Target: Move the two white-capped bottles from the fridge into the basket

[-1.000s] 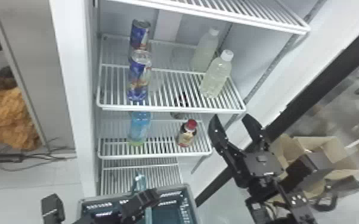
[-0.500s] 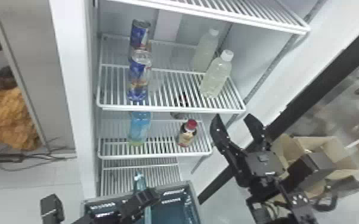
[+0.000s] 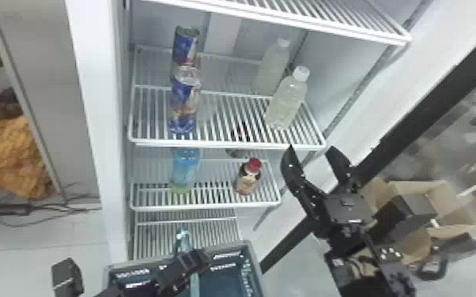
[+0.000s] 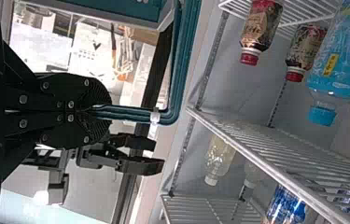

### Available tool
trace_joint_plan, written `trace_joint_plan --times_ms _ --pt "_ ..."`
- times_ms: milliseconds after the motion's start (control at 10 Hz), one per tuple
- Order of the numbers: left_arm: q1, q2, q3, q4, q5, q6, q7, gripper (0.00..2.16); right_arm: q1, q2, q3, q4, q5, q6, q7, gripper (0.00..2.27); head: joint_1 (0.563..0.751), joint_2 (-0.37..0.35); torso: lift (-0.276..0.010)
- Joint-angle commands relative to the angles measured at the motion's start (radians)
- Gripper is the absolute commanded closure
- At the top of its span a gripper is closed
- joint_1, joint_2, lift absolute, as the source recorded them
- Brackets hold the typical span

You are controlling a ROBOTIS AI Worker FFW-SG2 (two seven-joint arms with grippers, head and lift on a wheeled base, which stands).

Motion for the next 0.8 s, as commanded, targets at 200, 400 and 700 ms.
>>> trace_joint_plan --times_ms 200,400,700 --pt "0.005 -0.001 0.003 0.0 0.004 -0.003 0.0 1.16 -0.094 -0.012 0.001 0.093 0.027 -0.002 0.0 0.33 0.695 -0.35 0.0" --pt "0.003 -0.001 0.001 0.0 0.004 -0.003 0.0 1.16 -0.153 -0.02 0.005 0.154 0.035 -0.002 0.0 0.33 0.695 -0.35 0.0" --pt "-0.007 -0.001 -0.011 0.0 0.004 -0.001 0.0 1.16 -0.219 -0.035 0.014 0.216 0.043 -0.002 0.0 0.31 0.695 -0.35 0.0"
